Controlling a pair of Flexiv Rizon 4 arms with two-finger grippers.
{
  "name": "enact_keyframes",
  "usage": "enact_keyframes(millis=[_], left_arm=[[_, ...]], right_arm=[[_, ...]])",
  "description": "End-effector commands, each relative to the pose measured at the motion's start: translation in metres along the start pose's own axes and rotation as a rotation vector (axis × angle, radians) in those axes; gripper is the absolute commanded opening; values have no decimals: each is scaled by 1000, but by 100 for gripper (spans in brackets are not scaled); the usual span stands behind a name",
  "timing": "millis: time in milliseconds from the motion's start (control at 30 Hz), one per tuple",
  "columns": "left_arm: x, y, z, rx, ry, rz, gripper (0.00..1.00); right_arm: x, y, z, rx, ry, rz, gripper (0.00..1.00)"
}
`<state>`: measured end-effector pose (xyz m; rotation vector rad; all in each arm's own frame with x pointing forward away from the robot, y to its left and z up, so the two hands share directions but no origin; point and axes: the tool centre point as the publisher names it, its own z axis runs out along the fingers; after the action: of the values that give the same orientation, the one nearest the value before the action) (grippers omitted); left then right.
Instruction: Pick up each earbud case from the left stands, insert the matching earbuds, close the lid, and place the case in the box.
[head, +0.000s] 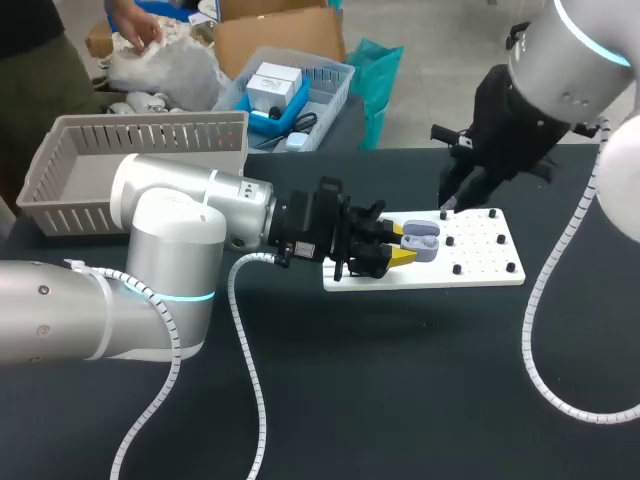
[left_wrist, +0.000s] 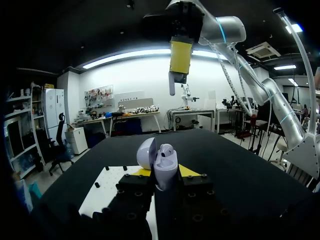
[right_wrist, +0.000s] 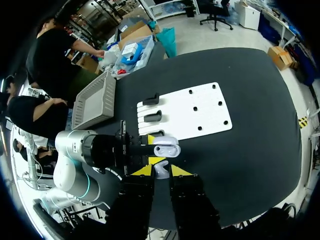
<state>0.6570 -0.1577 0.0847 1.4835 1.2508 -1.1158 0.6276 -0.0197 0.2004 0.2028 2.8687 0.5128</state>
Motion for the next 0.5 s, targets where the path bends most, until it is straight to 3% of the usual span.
enact_keyframes(millis=[33,300,500], left_arm=[[0,-1,0,-3,0,1,0],[0,-1,0,-3,0,1,0],[0,-1,0,-3,0,1,0]], right_arm=[[-8,14,13,-4,85,-27,0],[-4,26,23,-15,126,-90,0],[2,25,29,2,111,-73,0]])
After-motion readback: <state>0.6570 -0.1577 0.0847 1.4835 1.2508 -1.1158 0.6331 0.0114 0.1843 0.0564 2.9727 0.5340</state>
